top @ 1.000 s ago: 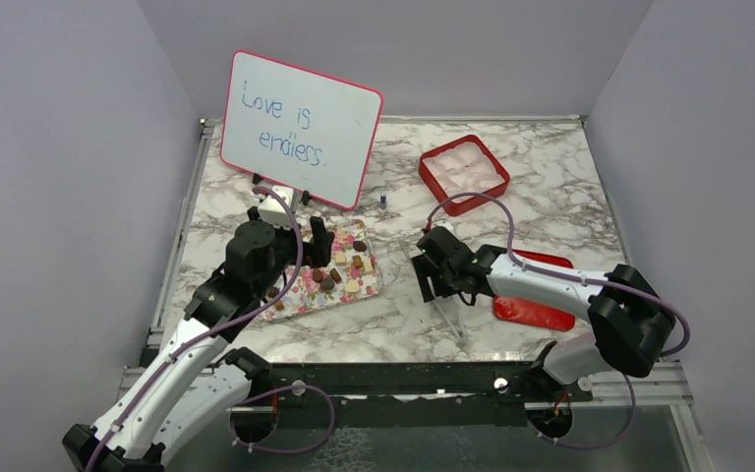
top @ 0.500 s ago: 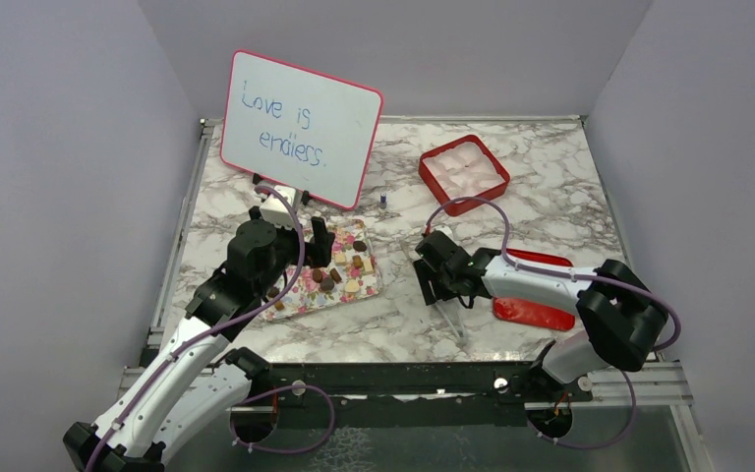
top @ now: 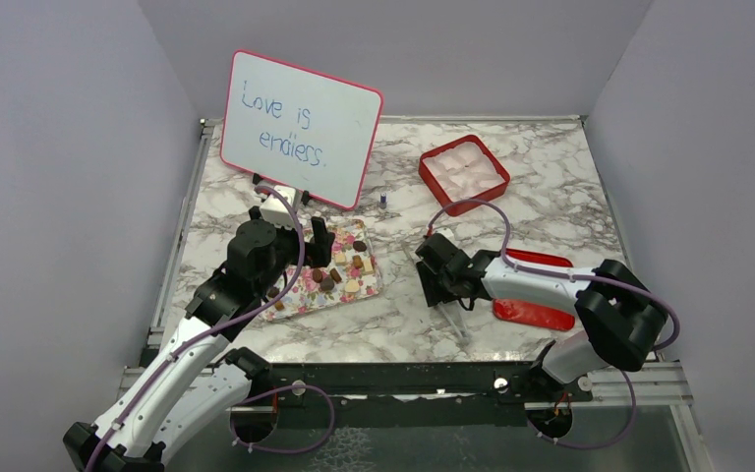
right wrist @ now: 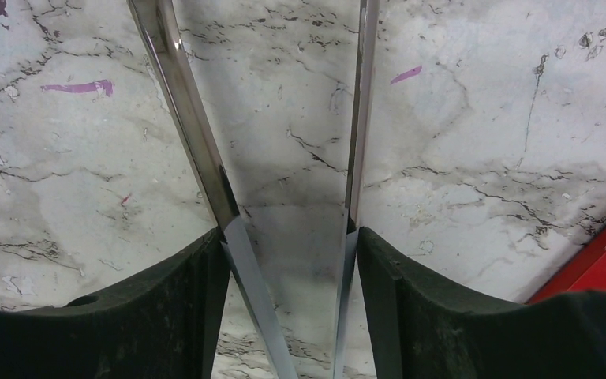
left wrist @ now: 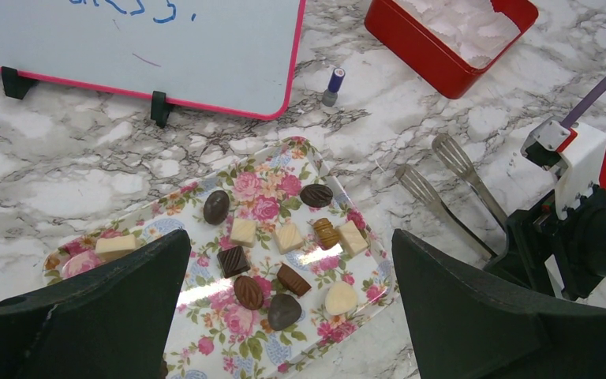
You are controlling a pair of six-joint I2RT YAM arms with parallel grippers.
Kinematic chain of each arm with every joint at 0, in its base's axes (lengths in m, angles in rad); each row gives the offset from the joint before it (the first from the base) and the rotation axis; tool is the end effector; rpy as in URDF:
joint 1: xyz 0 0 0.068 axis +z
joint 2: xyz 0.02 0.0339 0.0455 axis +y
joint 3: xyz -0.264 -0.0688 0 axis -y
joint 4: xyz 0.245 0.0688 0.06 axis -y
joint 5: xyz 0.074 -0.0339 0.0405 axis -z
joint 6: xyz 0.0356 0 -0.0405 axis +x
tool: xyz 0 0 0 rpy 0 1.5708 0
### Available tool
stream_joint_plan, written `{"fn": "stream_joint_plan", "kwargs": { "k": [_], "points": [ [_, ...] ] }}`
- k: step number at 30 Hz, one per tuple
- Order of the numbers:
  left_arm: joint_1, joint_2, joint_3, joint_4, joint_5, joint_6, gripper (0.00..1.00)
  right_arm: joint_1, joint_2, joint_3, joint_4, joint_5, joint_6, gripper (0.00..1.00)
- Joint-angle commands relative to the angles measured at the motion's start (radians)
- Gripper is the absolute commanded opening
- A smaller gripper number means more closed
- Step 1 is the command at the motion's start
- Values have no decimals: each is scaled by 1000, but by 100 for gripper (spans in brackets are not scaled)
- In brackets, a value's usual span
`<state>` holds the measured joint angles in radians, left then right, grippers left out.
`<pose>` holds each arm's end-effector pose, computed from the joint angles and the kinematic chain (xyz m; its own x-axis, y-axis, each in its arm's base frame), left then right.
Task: Pack the chocolate
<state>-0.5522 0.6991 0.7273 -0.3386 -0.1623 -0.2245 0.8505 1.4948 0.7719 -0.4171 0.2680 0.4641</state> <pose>0.1435 -0.0817 0.3169 -0.3396 -0.0488 -0.9393 0.3191 0.9335 -0.1639 0.1843 0.1957 0.1612 -0.8277 -0.2888 -0.4811 -0.3146 0.9488 -0.0282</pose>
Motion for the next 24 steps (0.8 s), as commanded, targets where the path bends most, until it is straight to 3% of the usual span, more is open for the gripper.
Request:
{"fn": "stream_joint_plan", "kwargs": {
  "k": [1,8,24],
  "points": [
    [-3,-17,-1,3,-4,-9,99,15,19,-21,-8,5,32,62],
    [-3,-26,-5,-11,-20,-35,99,25,-28,32,-72,84,29,50],
    [-3,106,47,-22,84,-204,98,28,-237,165,-216,36,-54,44]
  ]
}}
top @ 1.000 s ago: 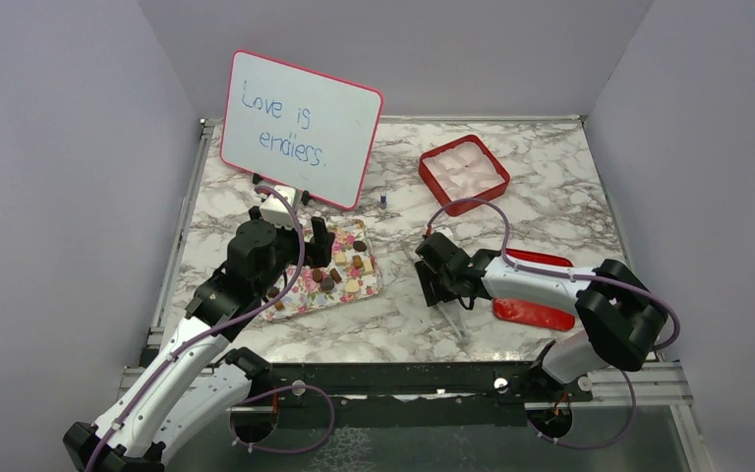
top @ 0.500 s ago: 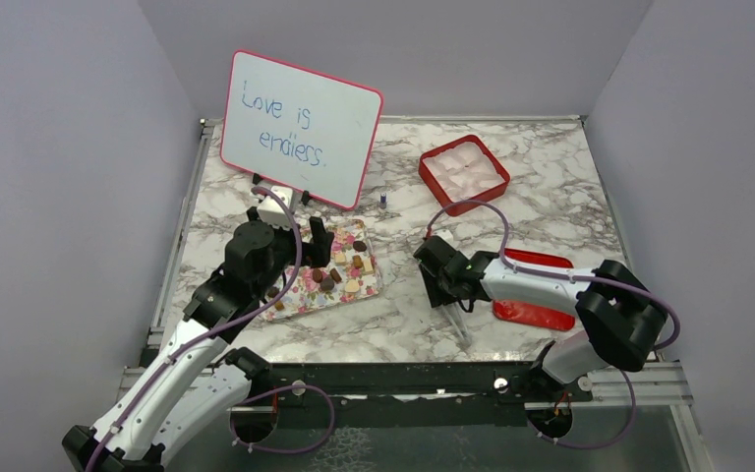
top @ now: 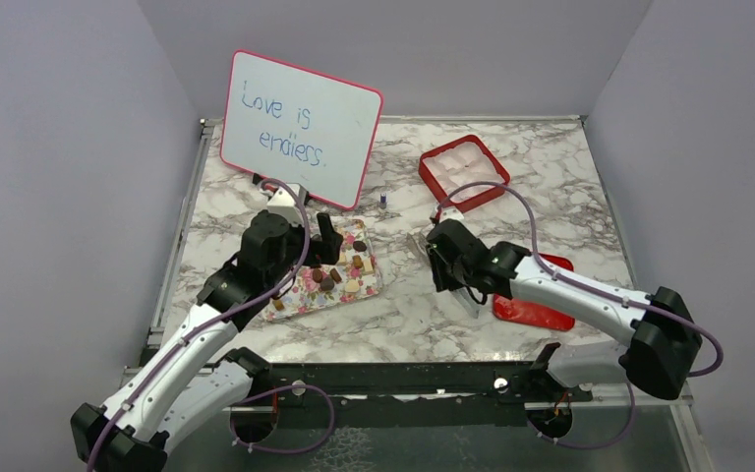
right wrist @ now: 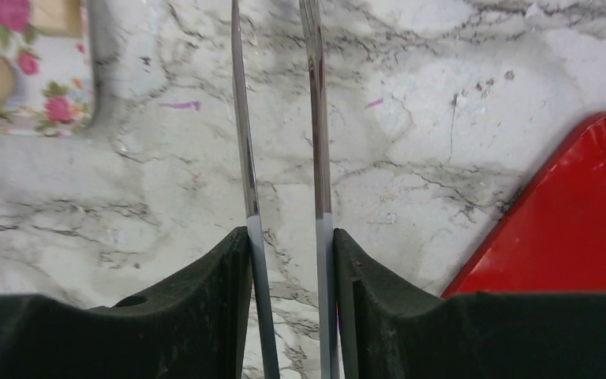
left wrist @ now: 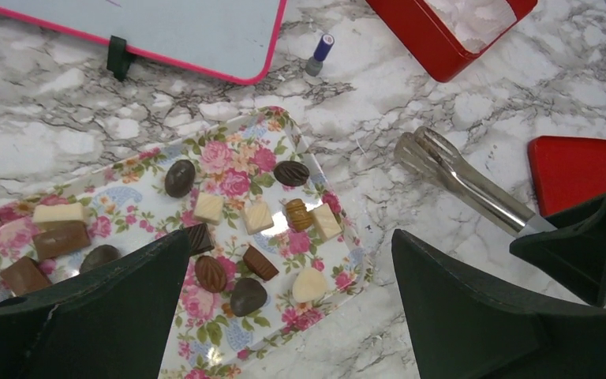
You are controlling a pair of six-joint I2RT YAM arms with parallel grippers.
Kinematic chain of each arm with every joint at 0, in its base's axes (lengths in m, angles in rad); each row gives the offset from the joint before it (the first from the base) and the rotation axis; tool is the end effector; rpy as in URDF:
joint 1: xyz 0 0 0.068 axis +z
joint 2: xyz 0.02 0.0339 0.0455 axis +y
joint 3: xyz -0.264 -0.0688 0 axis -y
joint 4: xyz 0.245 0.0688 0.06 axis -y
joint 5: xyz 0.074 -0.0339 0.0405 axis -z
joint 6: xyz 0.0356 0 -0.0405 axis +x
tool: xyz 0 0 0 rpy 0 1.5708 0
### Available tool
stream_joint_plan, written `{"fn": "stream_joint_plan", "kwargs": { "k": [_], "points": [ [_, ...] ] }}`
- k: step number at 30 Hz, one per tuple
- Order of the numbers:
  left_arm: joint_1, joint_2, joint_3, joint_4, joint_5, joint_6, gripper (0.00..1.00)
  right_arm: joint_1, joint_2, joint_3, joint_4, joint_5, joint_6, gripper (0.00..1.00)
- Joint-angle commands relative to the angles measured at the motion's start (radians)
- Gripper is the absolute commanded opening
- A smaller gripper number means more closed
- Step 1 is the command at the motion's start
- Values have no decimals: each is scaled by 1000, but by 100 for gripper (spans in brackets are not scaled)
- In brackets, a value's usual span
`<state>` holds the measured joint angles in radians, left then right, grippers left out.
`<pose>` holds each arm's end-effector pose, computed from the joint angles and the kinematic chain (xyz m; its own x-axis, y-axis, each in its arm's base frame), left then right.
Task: Pack the chocolate
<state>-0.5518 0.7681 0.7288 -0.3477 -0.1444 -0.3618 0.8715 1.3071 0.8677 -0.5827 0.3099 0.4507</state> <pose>0.1546 -0.0892 0.3060 -0.4440 -0.1380 -0.8853 0.2653 0.9235 -0.2770 0.1723 0.1879 0.2264 -0.7672 -0.2677 -0.5828 -0.3247 0.9458 -0.0070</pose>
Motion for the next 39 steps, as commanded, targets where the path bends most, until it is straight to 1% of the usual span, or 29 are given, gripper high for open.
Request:
{"fn": "stream_joint_plan", "kwargs": {
  "k": [1,5,8,12,15,19,24,29,31,34,39],
  "points": [
    [-3,50,55,-13,72,-68,98,7,-57,82,-60,-15,-46,44],
    [-3,92,97,-15,89,-74,98,7,-93,119,-66,-72,-79,41],
    [-3,129,129,-9,121,-109,98,7,-112,134,-50,-116,-103,41],
    [-3,194,190,22,232,-145,98,7,-120,155,-45,-137,-107,41],
    [-3,240,218,63,278,-176,98,7,-118,175,-27,-178,-121,41],
    [-3,300,233,104,298,-203,98,7,-119,198,-4,-220,-141,41],
    [-3,374,245,102,270,-172,97,7,-133,220,12,-227,-162,41],
    [-3,438,263,97,278,-163,96,7,-141,213,51,-266,-214,44],
    [-3,448,277,77,277,-151,96,7,-125,211,50,-239,-234,45],
    [-3,430,287,34,239,-112,96,7,-88,198,25,-114,-221,45],
    [-3,312,252,-19,92,-39,96,7,-14,159,-23,97,-136,45]
  ]
}}
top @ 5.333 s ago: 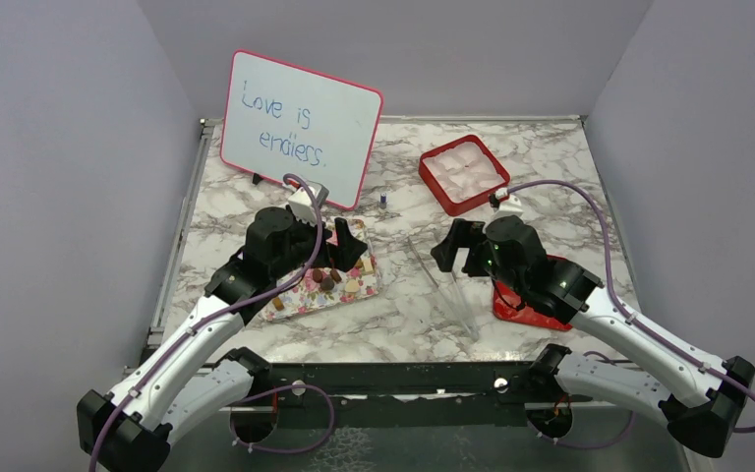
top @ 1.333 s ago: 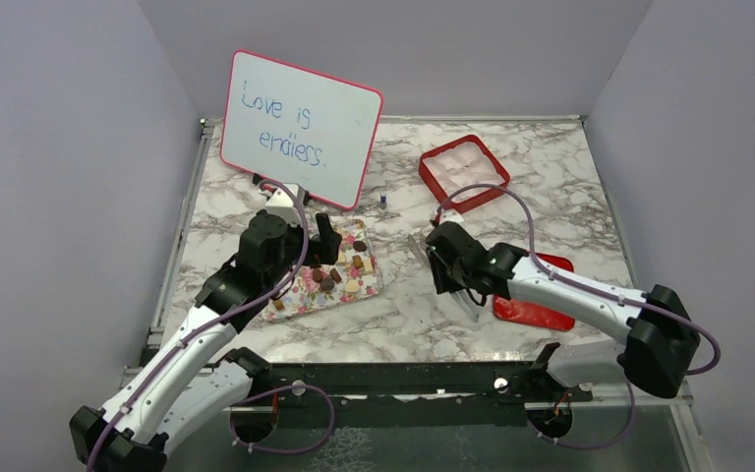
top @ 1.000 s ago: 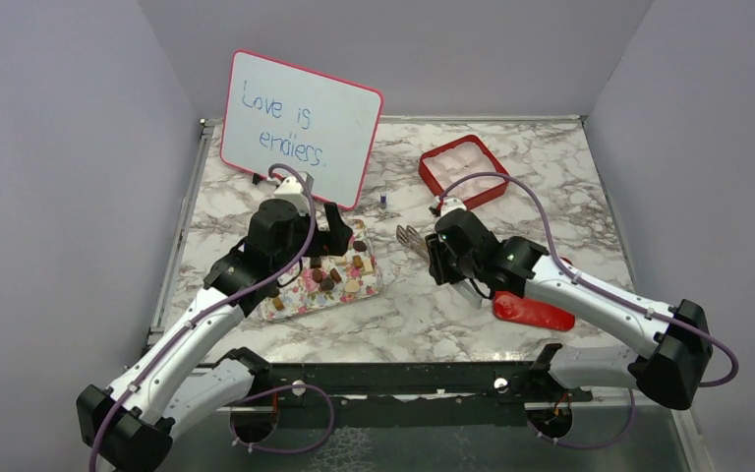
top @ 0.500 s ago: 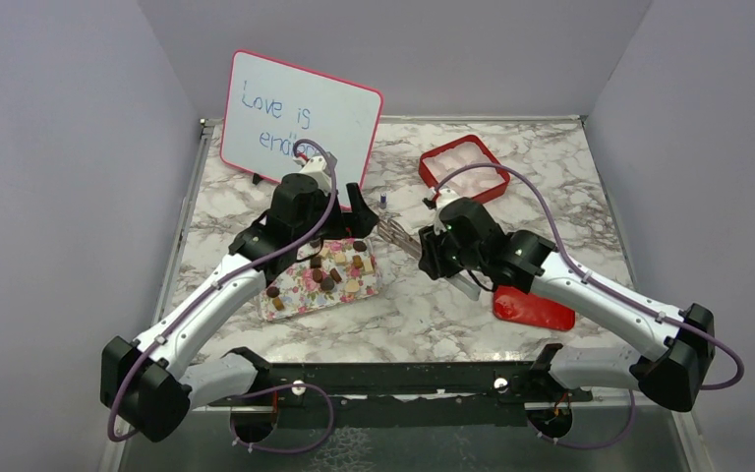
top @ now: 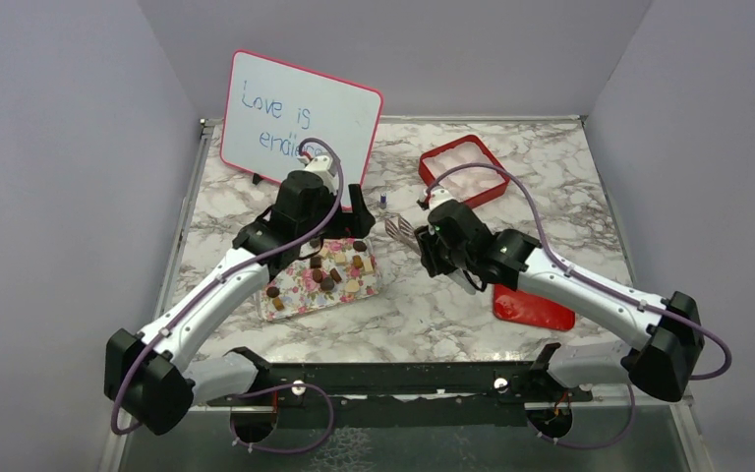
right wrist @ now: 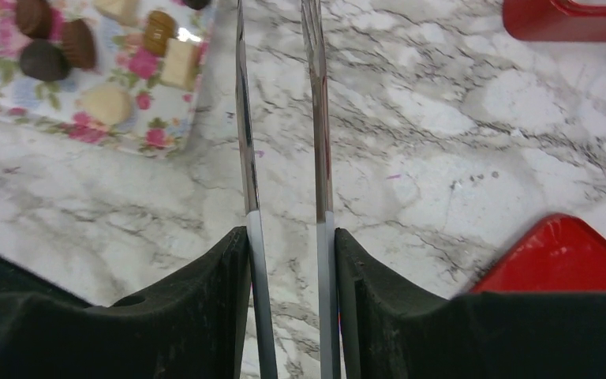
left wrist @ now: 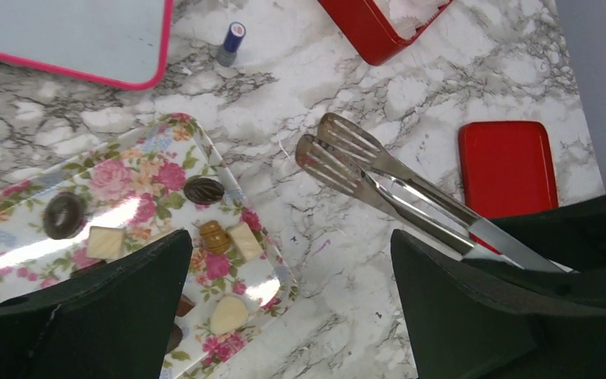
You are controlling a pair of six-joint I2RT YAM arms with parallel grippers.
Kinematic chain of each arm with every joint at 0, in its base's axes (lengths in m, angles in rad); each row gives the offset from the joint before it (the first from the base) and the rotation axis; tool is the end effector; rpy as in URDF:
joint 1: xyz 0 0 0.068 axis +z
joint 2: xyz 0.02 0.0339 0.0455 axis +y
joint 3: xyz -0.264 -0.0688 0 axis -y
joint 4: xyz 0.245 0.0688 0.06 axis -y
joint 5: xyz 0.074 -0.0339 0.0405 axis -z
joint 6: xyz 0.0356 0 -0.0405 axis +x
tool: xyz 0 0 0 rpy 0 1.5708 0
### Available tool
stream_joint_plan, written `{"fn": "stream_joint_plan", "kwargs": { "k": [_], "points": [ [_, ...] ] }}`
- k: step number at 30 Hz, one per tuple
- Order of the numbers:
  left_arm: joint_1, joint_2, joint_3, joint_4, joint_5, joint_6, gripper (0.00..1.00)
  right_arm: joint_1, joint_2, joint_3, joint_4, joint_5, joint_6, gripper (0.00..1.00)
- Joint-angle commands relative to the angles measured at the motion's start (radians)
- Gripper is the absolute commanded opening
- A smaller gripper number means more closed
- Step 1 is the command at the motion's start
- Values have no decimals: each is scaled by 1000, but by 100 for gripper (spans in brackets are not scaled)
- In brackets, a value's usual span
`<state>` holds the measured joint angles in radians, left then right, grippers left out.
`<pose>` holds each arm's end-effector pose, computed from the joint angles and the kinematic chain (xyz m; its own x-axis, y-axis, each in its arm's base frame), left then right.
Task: Pack the chocolate
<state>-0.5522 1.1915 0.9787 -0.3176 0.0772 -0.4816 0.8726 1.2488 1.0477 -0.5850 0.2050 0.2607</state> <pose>0.2274 -0.1434 0.3102 -0.6502 -0.1418 -0.7464 0.3142 0.8443 -0.4341 0.1762 0.1987 0.2968 -0.6090 -0.3331 -0.7199 -0.5180 0.8543 0.0430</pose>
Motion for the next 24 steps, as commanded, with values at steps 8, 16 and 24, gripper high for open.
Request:
{"fn": "stream_joint_plan", "kwargs": {
  "k": [8,16,24],
  "points": [
    [-3,-280,-80,-54,-280,141,97,6,131,-124,66,280,155,46],
    [-3,-283,-104,-53,-278,157,97,6,251,-198,188,184,206,47],
    [-3,-270,-105,-54,-274,169,97,6,279,-265,240,159,255,53]
  ]
}}
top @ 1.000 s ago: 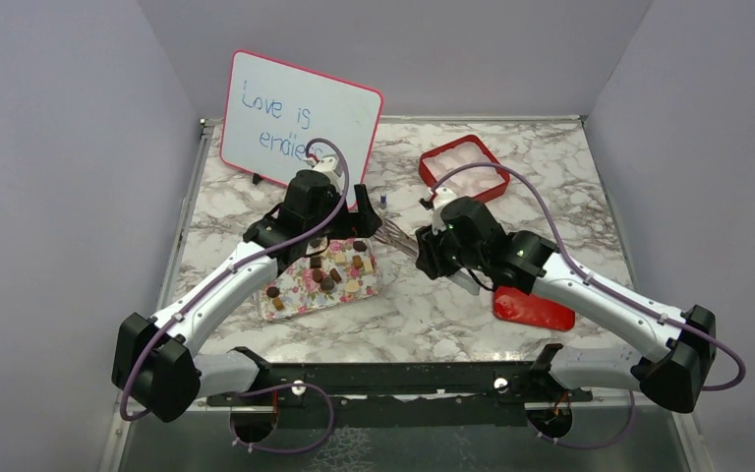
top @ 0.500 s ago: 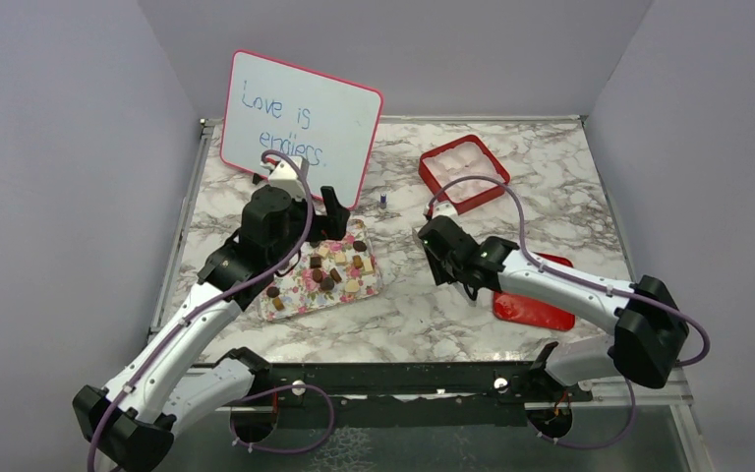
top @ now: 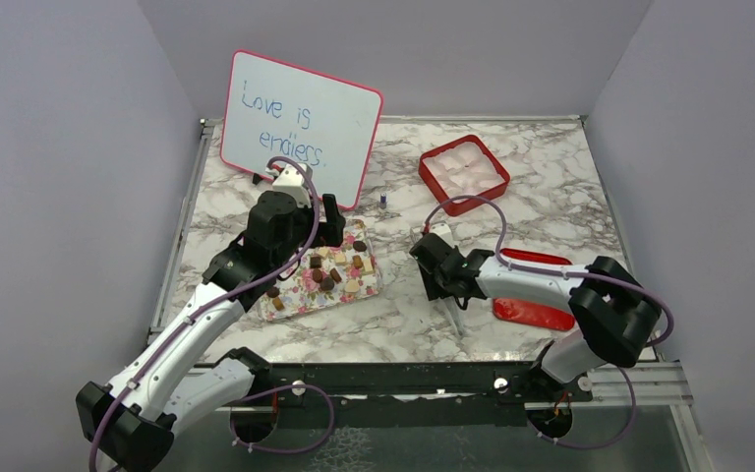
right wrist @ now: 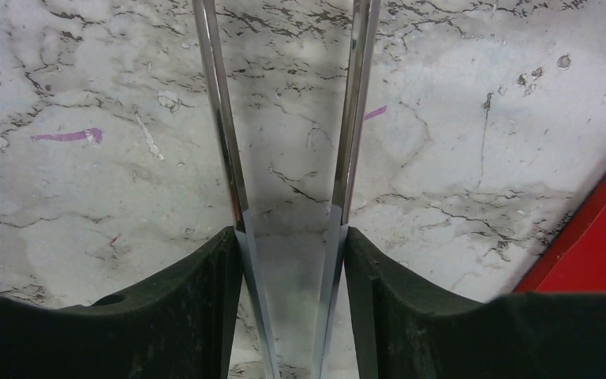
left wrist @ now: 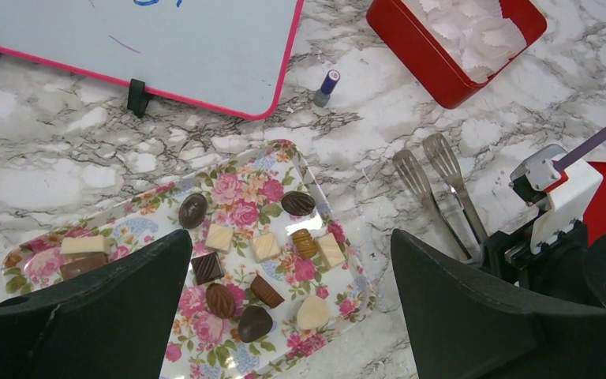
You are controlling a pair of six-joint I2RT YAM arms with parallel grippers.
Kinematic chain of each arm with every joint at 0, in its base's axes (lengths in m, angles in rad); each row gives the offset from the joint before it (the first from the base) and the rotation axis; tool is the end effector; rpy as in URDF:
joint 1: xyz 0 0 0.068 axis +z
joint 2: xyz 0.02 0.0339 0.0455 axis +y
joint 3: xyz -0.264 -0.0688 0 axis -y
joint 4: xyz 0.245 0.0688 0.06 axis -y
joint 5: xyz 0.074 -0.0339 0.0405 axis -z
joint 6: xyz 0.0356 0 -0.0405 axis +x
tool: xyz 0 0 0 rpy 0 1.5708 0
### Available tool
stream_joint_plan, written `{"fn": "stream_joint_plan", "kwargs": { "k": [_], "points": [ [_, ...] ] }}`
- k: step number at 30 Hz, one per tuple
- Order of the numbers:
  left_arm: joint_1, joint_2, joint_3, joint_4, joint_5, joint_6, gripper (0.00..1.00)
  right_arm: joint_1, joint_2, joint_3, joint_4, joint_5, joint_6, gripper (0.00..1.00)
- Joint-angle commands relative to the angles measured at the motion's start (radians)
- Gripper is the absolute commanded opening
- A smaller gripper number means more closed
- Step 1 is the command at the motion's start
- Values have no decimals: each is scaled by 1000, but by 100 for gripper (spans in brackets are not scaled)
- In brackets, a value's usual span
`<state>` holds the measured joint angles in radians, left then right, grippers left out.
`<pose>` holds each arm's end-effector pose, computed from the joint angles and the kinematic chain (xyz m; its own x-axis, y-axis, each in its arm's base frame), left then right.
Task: Pack the chocolate
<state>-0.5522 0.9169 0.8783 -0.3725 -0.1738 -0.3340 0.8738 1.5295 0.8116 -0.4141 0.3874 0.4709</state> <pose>0.1791 -0.1031 0.3300 -0.4466 -0.1041 -0.8887 0.2491 0.9395 -0.2352 0.1891 0.2049 0.1645 -0.7932 -0.2931 -0.5338 -0.2772 0.9543 -0.1120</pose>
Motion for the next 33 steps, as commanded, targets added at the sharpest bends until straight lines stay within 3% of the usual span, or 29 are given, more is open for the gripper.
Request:
{"fn": "stream_joint_plan", "kwargs": {
  "k": [1,7,13,33],
  "points": [
    [-3,5,-3,1,-23,22,97,4,-8,-37,74,-29,49,55],
    [-3,12,-2,3,-18,21,97,5,-48,-75,79,-40,76,63],
    [-3,13,-1,3,-13,18,97,4,-69,-110,84,-44,101,65],
    [-3,22,13,1,42,-11,97,4,-108,-124,71,-25,93,54]
  ]
}}
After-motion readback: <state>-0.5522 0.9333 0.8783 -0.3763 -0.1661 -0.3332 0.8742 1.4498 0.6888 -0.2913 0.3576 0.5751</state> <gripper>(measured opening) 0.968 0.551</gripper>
